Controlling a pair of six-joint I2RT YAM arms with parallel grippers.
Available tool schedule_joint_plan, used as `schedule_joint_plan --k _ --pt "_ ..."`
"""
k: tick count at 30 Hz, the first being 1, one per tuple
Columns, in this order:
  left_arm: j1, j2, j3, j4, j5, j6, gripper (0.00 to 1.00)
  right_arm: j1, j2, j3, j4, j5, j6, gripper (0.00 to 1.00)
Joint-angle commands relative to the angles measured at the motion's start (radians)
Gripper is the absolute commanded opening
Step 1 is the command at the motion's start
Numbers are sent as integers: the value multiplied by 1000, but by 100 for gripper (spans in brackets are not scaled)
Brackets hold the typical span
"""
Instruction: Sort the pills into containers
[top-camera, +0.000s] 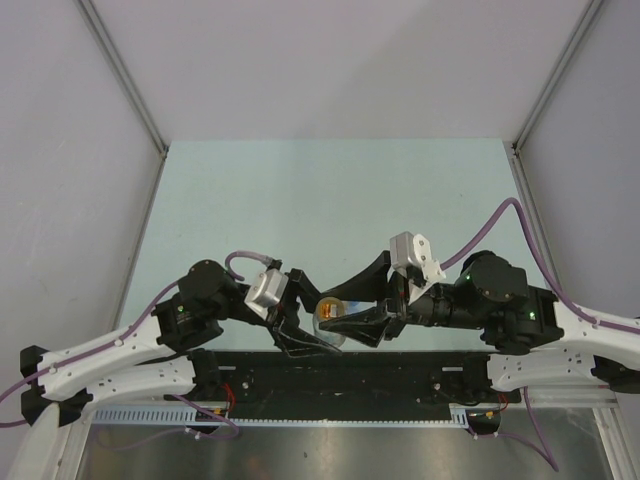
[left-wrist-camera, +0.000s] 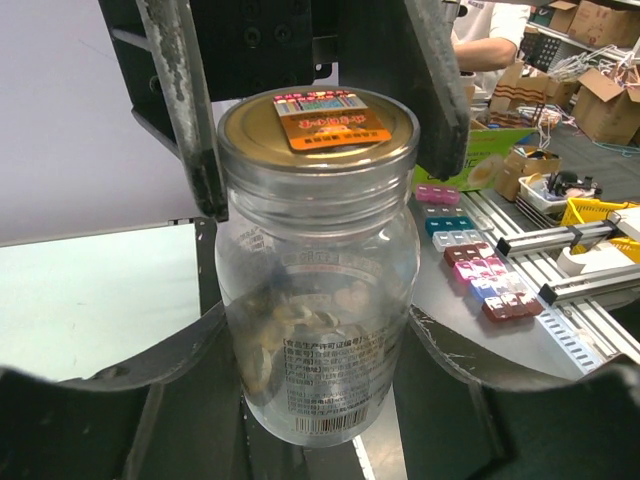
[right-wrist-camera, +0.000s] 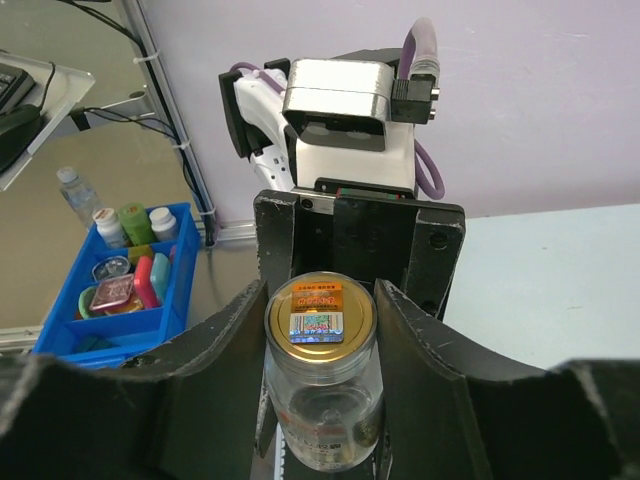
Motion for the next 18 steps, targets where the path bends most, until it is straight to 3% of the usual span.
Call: schedule_joint_plan --k 1,6,12,18 --pt "-4 -15 31 28 -2 19 0 3 5 0 45 -40 20 44" --pt "-2 -15 31 28 -11 19 0 1 9 0 40 -51 22 31" --pt "-2 -34 22 16 -122 37 0 3 8 2 -3 -10 5 1" --pt "-2 -67 28 -70 -369 87 0 1 15 2 -56 174 0 0"
